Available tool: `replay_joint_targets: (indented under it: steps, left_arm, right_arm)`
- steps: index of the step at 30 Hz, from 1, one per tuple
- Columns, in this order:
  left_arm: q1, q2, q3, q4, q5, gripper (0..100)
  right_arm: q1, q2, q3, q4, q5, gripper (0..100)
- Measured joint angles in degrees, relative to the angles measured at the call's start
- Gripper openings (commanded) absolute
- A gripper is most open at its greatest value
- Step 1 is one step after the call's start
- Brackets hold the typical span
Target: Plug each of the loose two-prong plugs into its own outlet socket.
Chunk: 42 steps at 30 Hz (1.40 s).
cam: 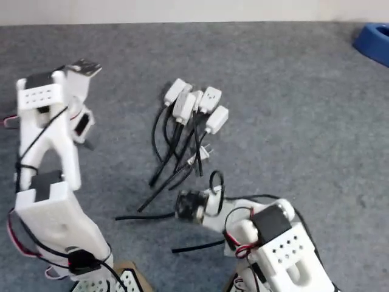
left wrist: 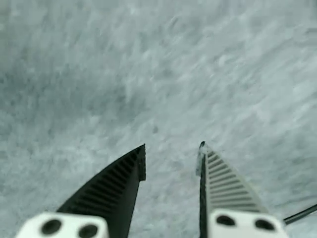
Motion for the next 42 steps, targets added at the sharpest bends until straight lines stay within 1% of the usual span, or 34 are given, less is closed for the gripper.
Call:
replay_joint_targets:
  steps: [2, 4, 7, 11, 13, 14, 19, 25, 28, 31, 34, 38, 42]
  left_arm:
    - [-1.9, 0.0, 0.7, -0.3, -1.8, 18]
    - [-3.6, 0.0, 0.7, -0.5, -3.0, 18]
    - [-5.2, 0.0, 1.1, -0.7, -3.4, 18]
    - [-5.2, 0.0, 1.1, -0.7, -3.5, 18]
    - [-5.2, 0.0, 1.1, -0.7, -3.5, 18]
    - [-5.0, 0.0, 1.1, -0.7, -3.5, 18]
    - [-2.9, 0.0, 2.5, -0.7, -2.5, 18]
    - [1.0, 0.0, 4.4, -0.6, -0.6, 18]
    - [2.7, 0.0, 4.4, -0.6, 2.7, 18]
    - [4.2, 0.0, 4.4, -0.6, 4.1, 18]
    - [5.4, 0.0, 4.7, -0.7, 4.3, 18]
    - [5.9, 0.0, 4.7, -0.7, 4.4, 18]
    - [6.4, 0.0, 4.7, -0.7, 4.4, 18]
  right_arm:
    - [0.0, -1.3, 1.0, -0.2, 3.4, 29.6]
    - [2.2, -2.7, 1.6, -0.3, 5.7, 29.6]
    - [8.6, -3.6, 3.2, -0.9, 10.5, 29.6]
    - [19.3, -4.1, 6.7, -5.1, 18.6, 29.6]
    - [23.0, -4.0, 8.9, -7.5, 21.6, 29.6]
    - [24.3, -4.1, 9.8, -8.1, 22.9, 29.6]
    - [25.2, -4.3, 12.3, -9.3, 25.8, 29.6]
    - [24.9, -4.3, 12.4, -9.3, 25.6, 29.6]
    - [25.1, -3.9, 12.7, -10.5, 24.0, 29.6]
    - [24.9, 0.3, 13.2, -12.0, 21.3, 29.6]
    - [24.8, 7.2, 10.4, -12.3, 15.6, 29.6]
    - [24.8, 19.7, -1.1, -10.7, 7.3, 29.6]
    - [21.6, 33.9, -12.8, -4.3, 5.2, 29.6]
